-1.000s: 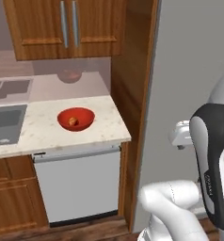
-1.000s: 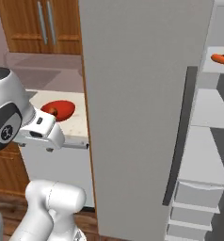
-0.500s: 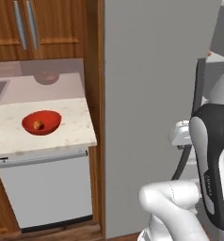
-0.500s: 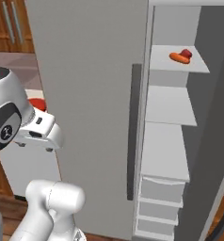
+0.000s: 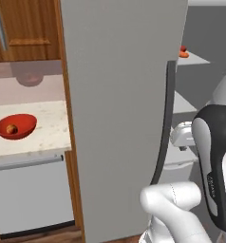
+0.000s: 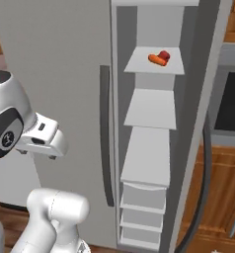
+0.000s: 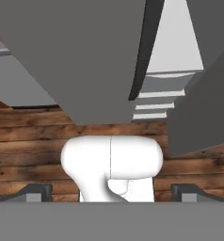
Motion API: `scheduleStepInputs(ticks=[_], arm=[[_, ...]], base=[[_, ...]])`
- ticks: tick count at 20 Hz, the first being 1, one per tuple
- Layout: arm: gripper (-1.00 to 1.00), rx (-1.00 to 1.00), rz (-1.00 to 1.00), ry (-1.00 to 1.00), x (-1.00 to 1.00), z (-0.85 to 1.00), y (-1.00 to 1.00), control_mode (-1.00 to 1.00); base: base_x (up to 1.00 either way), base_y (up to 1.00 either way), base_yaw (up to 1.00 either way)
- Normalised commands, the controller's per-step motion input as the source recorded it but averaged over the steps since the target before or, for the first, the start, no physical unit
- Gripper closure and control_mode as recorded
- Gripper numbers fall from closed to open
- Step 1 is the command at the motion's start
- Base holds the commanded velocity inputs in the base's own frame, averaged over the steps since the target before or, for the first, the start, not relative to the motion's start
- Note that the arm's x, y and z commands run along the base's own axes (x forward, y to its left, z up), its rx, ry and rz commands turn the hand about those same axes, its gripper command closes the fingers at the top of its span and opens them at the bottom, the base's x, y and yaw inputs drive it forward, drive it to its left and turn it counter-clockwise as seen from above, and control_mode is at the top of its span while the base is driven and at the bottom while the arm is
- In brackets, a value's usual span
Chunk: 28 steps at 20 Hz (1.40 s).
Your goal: Take the carrot, peach, and bell pepper from the freezer and place them in the bowl on the counter.
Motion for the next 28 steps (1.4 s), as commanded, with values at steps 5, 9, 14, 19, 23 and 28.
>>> scheduleStepInputs(ticks=[5,9,14,19,23,28], arm=[[-1.0,0.0,0.0,0.0,0.0,0.0,0.0,1.0],[-1.0,0.0,0.0,0.0,0.0,0.0,0.0,1.0],[-1.0,0.0,0.0,0.0,0.0,0.0,0.0,1.0],[-1.0,0.0,0.0,0.0,0.0,0.0,0.0,1.0],[-1.0,0.0,0.0,0.0,0.0,0.0,0.0,1.0],[-1.0,0.0,0.0,0.0,0.0,0.0,0.0,1.0]], base=[[0.29,-0.47,0.0],[0.41,-0.47,0.0],[0.44,-0.44,0.0],[0.49,-0.35,0.0],[0.48,-0.28,0.0],[0.41,-0.3,0.0]])
